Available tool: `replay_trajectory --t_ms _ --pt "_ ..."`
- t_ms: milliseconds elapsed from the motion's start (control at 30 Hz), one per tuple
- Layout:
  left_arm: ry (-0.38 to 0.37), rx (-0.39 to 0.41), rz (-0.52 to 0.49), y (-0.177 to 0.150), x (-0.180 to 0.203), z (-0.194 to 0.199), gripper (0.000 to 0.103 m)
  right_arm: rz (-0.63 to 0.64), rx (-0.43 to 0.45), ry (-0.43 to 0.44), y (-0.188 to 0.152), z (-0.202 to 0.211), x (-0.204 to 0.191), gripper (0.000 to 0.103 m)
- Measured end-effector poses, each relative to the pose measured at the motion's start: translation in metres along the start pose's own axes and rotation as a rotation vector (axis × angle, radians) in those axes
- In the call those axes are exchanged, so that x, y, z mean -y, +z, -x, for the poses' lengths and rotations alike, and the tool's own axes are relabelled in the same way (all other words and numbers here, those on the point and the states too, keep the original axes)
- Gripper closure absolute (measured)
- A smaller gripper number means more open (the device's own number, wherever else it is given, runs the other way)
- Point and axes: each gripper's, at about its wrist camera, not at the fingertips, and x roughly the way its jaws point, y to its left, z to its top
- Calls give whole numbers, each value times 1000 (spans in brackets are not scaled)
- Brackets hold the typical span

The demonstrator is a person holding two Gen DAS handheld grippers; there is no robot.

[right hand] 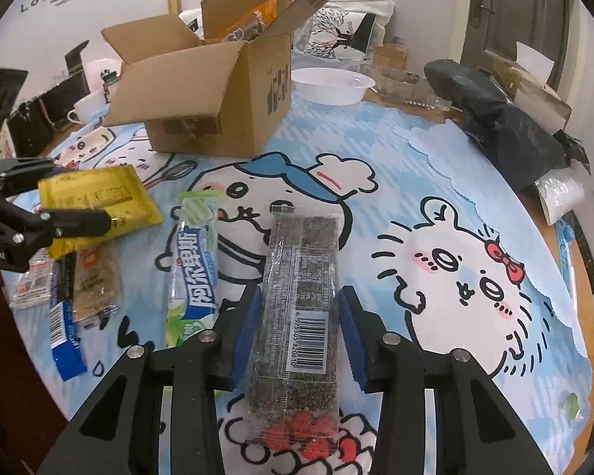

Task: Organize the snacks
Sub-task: 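Hold the sesame-bar pack in the right gripper while the left gripper grasps the yellow cracker pack, then carry both packs into the cardboard box and open both grippers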

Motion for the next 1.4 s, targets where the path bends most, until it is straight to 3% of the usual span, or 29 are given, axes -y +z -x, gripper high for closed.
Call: replay_trajectory --t_ms 533,633,833,1000,1200,1400 --pt "75 -8 3 1 0 -21 37 6 -18 4 -3 -4 -3 63" --pt "75 0 8 1 -2 -20 37 2 -15 2 -2 -5 -3 67" --pt "-2 42 4 -5 -5 6 37 -11 15 -4 -2 4 -2 67" --pt "-102 117 -21 -2 -4 64 37 -28 88 22 9 41 4 67" --pt "-71 291 -70 42 -9 130 37 -6 240 85 53 99 -2 67" --pt "21 368 -34 117 -33 136 37 94 309 140 134 106 -25 67"
